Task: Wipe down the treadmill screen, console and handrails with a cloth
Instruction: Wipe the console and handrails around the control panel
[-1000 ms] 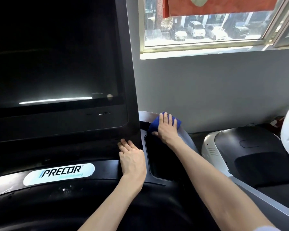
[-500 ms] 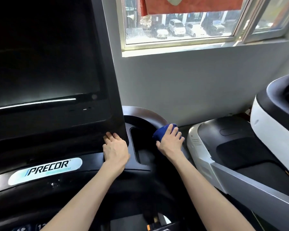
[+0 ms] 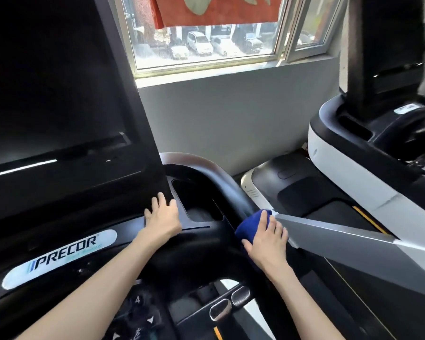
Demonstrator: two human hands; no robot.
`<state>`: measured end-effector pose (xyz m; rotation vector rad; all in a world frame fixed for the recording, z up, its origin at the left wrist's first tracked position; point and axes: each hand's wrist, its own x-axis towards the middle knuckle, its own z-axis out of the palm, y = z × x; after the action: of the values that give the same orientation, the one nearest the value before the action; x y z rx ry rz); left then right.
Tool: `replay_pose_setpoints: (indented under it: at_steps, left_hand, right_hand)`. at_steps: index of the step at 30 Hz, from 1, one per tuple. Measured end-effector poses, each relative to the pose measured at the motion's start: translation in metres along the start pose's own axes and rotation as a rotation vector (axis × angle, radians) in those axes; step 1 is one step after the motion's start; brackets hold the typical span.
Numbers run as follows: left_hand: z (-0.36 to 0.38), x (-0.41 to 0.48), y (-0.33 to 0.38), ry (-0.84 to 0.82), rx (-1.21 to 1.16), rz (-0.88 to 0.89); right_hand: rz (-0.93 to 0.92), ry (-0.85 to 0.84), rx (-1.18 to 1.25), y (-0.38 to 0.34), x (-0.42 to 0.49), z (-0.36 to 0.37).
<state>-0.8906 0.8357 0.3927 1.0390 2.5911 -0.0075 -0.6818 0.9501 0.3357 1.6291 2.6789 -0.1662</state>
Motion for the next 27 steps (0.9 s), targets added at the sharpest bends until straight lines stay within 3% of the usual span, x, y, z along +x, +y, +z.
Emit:
replay_pose_setpoints:
  at_steps: [3, 6, 9, 19, 23, 27]
  left_hand:
    - [0.014, -0.010, 0.008, 0.005, 0.149, 0.134]
    - [0.017, -0.016, 0.007, 0.022, 0.226, 0.139]
    - [0.011, -0.016, 0.005, -0.005, 0.283, 0.163]
    - [0.029, -0.025, 0.021, 0.001, 0.241, -0.038]
    - [0.035, -0.025, 0.032, 0.025, 0.286, -0.094]
    - [0.035, -0.020, 0.034, 0.042, 0.240, -0.118]
  right_hand:
    - [0.034, 0.073, -0.024, 0.021, -0.026, 0.006]
    - [0.082, -0.042, -0.028, 0.019, -0.034, 0.002]
    - [0.103, -0.028, -0.023, -0.004, -0.012, -0.004]
    - [-0.036, -0.076, -0.014, -0.100, 0.114, 0.001]
    - [-0.020, -0.008, -0.065, -0.059, 0.056, 0.011]
    - [0.049, 0.015, 0.097, 0.003, 0.004, 0.007]
